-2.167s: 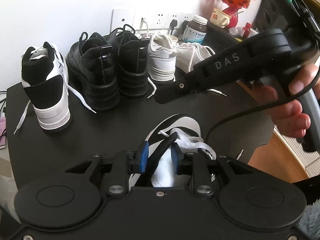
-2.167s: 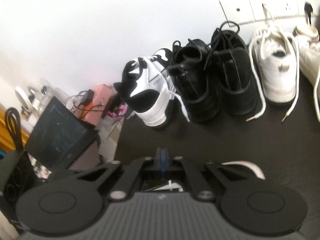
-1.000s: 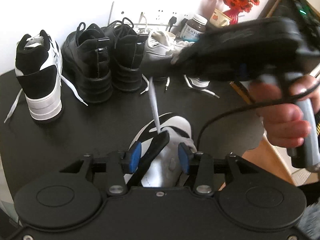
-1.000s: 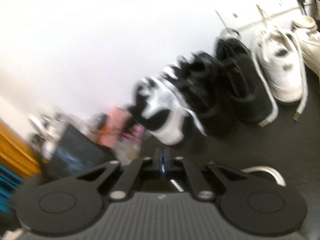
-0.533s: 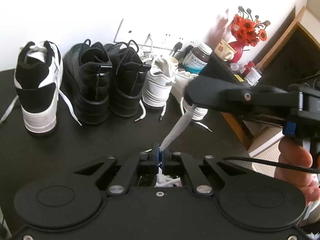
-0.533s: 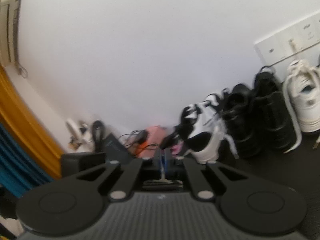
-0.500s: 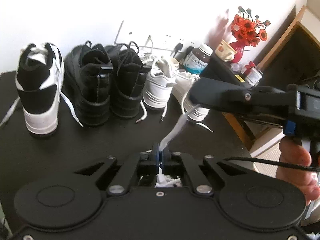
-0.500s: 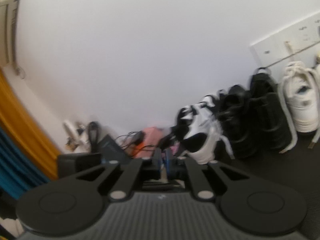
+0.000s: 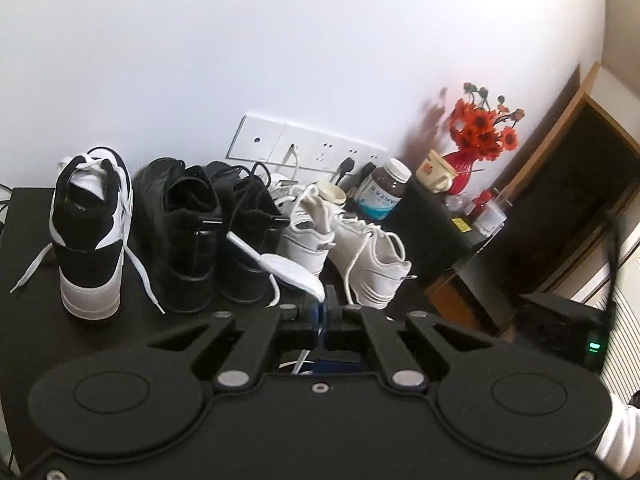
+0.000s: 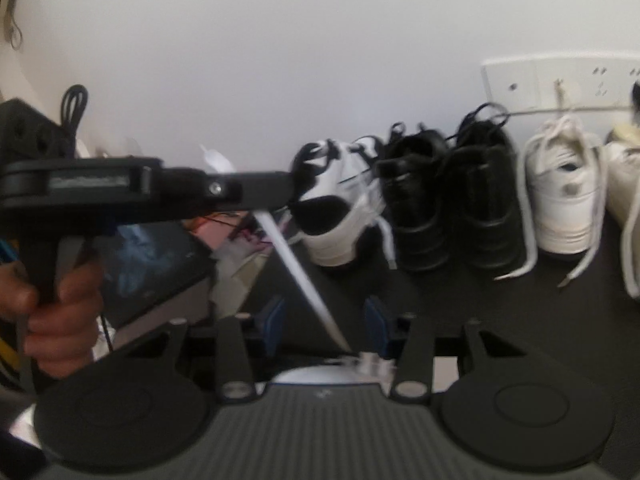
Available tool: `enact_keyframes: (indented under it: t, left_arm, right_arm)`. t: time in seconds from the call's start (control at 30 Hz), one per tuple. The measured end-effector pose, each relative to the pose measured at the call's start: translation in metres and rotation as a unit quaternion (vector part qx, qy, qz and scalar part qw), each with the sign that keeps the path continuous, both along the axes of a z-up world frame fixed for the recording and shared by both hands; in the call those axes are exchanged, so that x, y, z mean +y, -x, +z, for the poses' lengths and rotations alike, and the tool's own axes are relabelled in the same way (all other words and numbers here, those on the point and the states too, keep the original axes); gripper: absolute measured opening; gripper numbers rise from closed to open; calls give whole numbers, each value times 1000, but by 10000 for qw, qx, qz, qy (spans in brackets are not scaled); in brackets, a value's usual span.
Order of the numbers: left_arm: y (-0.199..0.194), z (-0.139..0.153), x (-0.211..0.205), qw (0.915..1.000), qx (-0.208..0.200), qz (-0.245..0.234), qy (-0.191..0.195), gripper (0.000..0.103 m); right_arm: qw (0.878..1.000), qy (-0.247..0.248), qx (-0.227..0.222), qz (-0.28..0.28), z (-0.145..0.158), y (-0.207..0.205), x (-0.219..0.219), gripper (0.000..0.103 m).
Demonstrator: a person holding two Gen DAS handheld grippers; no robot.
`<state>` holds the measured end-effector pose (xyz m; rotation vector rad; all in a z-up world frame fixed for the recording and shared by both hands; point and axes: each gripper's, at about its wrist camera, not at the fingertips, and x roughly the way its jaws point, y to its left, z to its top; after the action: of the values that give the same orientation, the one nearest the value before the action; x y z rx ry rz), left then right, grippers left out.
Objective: Lace up shoes with both hands
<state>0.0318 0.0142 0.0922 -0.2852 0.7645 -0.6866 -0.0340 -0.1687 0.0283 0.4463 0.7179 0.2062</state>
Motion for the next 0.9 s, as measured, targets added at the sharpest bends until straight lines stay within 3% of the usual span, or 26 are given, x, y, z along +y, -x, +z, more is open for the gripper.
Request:
enact_keyframes:
  t: [0.03, 0.07, 0.2, 0.33, 0.37, 0.57, 0.73, 0.83, 0.9]
  left_arm:
    - [2, 0, 1, 10000, -2, 9, 4, 1]
    - [4, 0, 4, 10000, -24, 25, 2, 1]
    - [8, -7, 15, 9996, -47, 207, -164, 7]
    - [13, -19, 18, 9987, -40, 162, -480, 36]
    - [14, -22, 15, 9984, -39, 100, -556, 38]
    - [17, -41, -18, 9951, -48, -298, -939, 38]
    - [11, -50, -38, 9925, -108, -336, -1172, 36]
    - [6, -54, -39, 9927, 42, -355, -1149, 4]
    - [4, -52, -35, 9946, 35, -267, -1005, 4]
  right_arm:
    - [9999, -106, 1, 12, -2, -4, 0, 8]
    - [9997, -254, -25, 28, -2, -6, -3, 4]
    - [9984, -531, -129, -116, 3, -7, -11, 3]
    - [9931, -1054, -377, -343, 14, -5, -21, 2]
    - [9917, -1147, -439, -374, 19, -4, -23, 2]
    - [9887, -1254, -792, -230, 49, 6, -18, 2]
    - [9853, -1350, -1043, -131, 64, 14, -13, 2]
    - [9785, -1603, -1287, -154, 71, 21, -18, 2]
    - [9762, -1663, -1372, -245, 77, 24, -22, 2]
